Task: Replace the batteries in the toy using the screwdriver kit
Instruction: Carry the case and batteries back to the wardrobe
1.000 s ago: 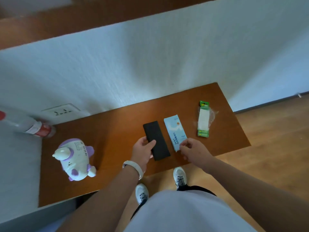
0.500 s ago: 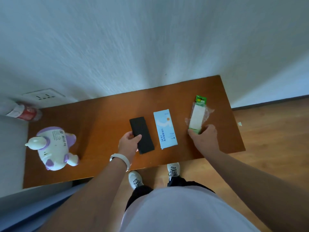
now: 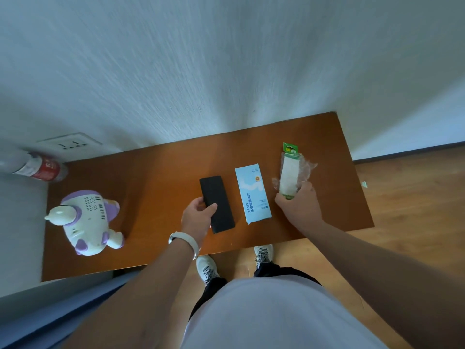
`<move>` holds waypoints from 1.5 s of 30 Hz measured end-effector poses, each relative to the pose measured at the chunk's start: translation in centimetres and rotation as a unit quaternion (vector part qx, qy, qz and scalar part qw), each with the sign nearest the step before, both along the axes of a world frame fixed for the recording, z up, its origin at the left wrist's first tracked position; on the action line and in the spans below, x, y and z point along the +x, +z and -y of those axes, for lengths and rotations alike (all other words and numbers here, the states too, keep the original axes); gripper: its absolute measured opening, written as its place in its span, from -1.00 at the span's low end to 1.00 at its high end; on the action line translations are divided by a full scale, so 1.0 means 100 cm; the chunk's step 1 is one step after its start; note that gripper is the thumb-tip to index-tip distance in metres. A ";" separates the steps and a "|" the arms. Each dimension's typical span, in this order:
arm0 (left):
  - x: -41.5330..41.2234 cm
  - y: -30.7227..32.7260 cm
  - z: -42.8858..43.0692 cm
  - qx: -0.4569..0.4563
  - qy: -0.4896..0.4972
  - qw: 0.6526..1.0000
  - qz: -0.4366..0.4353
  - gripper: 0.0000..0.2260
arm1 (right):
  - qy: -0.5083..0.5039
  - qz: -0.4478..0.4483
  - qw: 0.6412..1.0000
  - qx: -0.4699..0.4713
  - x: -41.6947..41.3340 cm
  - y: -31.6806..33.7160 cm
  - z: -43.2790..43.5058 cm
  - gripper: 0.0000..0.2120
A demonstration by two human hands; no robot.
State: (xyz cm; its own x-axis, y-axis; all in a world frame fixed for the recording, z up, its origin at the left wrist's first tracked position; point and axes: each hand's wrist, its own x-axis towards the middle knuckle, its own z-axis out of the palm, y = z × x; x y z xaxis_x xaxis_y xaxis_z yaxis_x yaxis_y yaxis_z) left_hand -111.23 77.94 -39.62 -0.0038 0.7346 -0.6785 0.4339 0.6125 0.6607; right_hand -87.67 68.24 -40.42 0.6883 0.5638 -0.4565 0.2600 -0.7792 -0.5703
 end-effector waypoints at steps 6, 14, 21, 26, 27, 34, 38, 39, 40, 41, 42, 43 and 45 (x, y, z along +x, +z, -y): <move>-0.010 0.006 0.000 0.013 -0.002 1.000 0.011 -0.63 | 0.068 0.006 0.997 0.034 -0.036 0.006 -0.003 -0.56; -0.032 0.015 -0.004 0.012 -0.003 0.998 0.056 -0.66 | 0.146 0.060 0.986 -0.053 -0.066 0.006 -0.012 -0.48; -0.053 0.014 -0.010 0.000 0.006 0.997 0.080 -0.78 | 0.106 0.018 0.994 -0.029 -0.070 0.006 -0.007 -0.43; -0.061 0.013 -0.014 0.000 -0.004 0.996 0.086 -0.75 | 0.082 0.040 0.995 -0.035 -0.073 0.003 -0.008 -0.27; -0.061 0.014 -0.015 0.000 -0.005 0.996 0.088 -0.76 | 0.080 0.039 0.995 -0.050 -0.073 0.003 -0.010 -0.23; -0.062 0.020 -0.018 -0.007 -0.008 0.994 0.108 -0.78 | 0.103 0.063 0.983 -0.135 -0.080 0.003 -0.025 -0.14; -0.061 0.022 -0.019 -0.013 -0.005 0.994 0.111 -0.74 | 0.085 0.106 0.979 -0.150 -0.088 0.003 -0.031 -0.20; -0.062 0.022 -0.019 -0.012 -0.007 0.994 0.110 -0.74 | 0.085 0.119 0.978 -0.151 -0.089 0.003 -0.031 -0.20; -0.062 0.023 -0.019 -0.011 -0.008 0.994 0.109 -0.72 | 0.087 0.131 0.976 -0.152 -0.090 0.003 -0.031 -0.19; -0.062 0.023 -0.019 -0.010 -0.008 0.994 0.109 -0.70 | 0.088 0.140 0.974 -0.152 -0.090 0.003 -0.031 -0.18; -0.062 0.024 -0.019 -0.010 -0.008 0.994 0.110 -0.69 | 0.087 0.146 0.974 -0.150 -0.089 0.002 -0.031 -0.19; -0.063 0.024 -0.020 -0.010 -0.007 0.994 0.110 -0.69 | 0.084 0.148 0.975 -0.146 -0.089 0.002 -0.030 -0.19; -0.063 0.024 -0.020 -0.010 -0.005 0.994 0.109 -0.69 | 0.078 0.142 0.977 -0.137 -0.085 0.002 -0.029 -0.18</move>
State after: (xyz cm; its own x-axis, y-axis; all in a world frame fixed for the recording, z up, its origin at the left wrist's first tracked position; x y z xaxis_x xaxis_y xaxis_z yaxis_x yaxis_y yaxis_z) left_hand -117.52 79.95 -37.26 0.1520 0.7197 -0.6774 0.2869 0.6237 0.7271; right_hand -96.20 71.11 -40.17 0.7247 0.5549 -0.4085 0.5052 -0.8310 -0.2326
